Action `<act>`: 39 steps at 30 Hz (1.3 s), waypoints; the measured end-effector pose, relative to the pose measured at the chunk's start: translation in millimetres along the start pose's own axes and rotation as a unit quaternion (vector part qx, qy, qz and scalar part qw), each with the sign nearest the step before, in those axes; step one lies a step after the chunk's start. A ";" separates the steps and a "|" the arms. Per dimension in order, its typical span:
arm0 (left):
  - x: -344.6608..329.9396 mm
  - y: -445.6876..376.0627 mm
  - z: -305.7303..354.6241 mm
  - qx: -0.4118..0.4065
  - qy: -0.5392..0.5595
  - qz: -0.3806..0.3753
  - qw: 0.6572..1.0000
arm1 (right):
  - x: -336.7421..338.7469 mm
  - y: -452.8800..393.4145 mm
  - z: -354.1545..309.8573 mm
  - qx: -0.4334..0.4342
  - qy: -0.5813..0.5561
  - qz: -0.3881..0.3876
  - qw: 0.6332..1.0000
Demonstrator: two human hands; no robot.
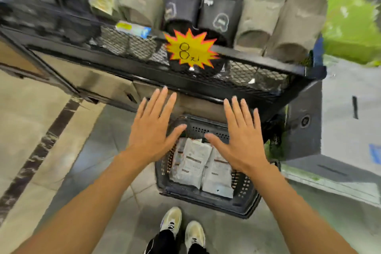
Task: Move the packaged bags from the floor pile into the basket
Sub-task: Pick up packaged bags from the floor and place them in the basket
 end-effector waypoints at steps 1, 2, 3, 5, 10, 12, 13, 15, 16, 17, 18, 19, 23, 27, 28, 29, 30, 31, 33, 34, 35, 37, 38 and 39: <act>31.2 5.3 -7.7 0.015 -0.006 0.015 1.000 | 21.9 -0.8 -22.3 0.019 -0.002 0.006 1.000; 61.1 10.8 -14.2 0.024 -0.015 0.028 0.999 | 43.1 -0.4 -45.2 0.039 0.000 0.015 0.999; 89.7 16.1 -20.8 0.028 -0.029 0.039 0.998 | 63.8 0.0 -68.4 0.063 0.003 0.027 0.998; 142.6 32.8 -39.1 0.052 -0.069 0.061 0.994 | 98.5 0.2 -117.1 0.131 0.014 0.030 0.991; 246.6 105.7 -117.5 0.229 -0.074 0.095 0.966 | 144.6 -4.3 -245.8 0.293 0.044 0.012 0.955; 272.7 142.1 -147.1 0.282 -0.058 0.113 0.951 | 146.4 -6.7 -296.6 0.331 0.042 0.000 0.943; 283.8 160.4 -162.0 0.304 -0.060 0.123 0.943 | 145.7 -7.9 -321.9 0.347 0.035 -0.003 0.937; 300.6 196.8 -191.2 0.344 -0.080 0.134 0.926 | 139.6 -11.1 -370.7 0.377 0.023 -0.009 0.926; 306.7 213.3 -206.0 0.360 -0.090 0.135 0.919 | 134.0 -13.8 -394.4 0.390 0.020 -0.016 0.921; 311.3 229.2 -221.1 0.378 -0.097 0.133 0.911 | 127.5 -17.4 -417.3 0.403 0.019 -0.022 0.915; 314.9 244.7 -237.8 0.396 -0.103 0.128 0.903 | 120.2 -21.3 -440.9 0.416 0.018 -0.024 0.909; 317.2 259.9 -255.1 0.414 -0.109 0.120 0.896 | 111.5 -25.0 -463.7 0.428 0.020 -0.028 0.903; 322.0 316.0 -334.3 0.468 -0.132 0.100 0.868 | 67.3 -39.6 -550.9 0.456 0.022 -0.058 0.888; 326.5 355.8 -408.3 0.506 -0.138 0.101 0.845 | 27.4 -59.0 -629.9 0.464 -0.006 -0.069 0.883; 326.1 363.9 -425.1 0.512 -0.134 0.098 0.843 | 18.2 -64.1 -648.0 0.465 -0.014 -0.073 0.882; 325.2 371.9 -441.2 0.520 -0.129 0.093 0.839 | 9.6 -68.6 -666.0 0.467 -0.021 -0.076 0.881; 323.7 379.5 -456.8 0.530 -0.121 0.089 0.835 | 0.5 -72.7 -683.3 0.470 -0.023 -0.082 0.879; 321.7 386.6 -471.6 0.539 -0.113 0.083 0.831 | -8.9 -76.7 -699.7 0.475 -0.020 -0.090 0.875; 317.1 397.1 -499.1 0.553 -0.101 0.076 0.823 | -27.9 -84.2 -729.9 0.481 -0.018 -0.108 0.870; 314.8 401.1 -513.4 0.560 -0.097 0.075 0.819 | -37.7 -89.1 -744.1 0.484 -0.022 -0.115 0.867; 312.1 404.1 -528.3 0.566 -0.092 0.073 0.816 | -47.7 -95.1 -758.1 0.488 -0.027 -0.121 0.864; 306.9 407.3 -561.6 0.579 -0.083 0.071 0.808 | -69.8 -110.3 -788.7 0.497 -0.032 -0.136 0.856; 304.3 407.4 -579.6 0.585 -0.081 0.069 0.804 | -82.4 -118.8 -804.9 0.500 -0.033 -0.146 0.853; 302.0 406.4 -598.5 0.592 -0.080 0.069 0.799 | -95.7 -128.4 -822.6 0.502 -0.034 -0.156 0.850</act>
Point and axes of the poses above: each hand's wrist, its own y-axis away from the middle knuckle, its own x-axis out of the back of the hand, z = x × y, the point moved 5 cm from there along -y, towards the middle knuckle, and after that the axes turned 12 degrees about -y, right-handed, at the moved point
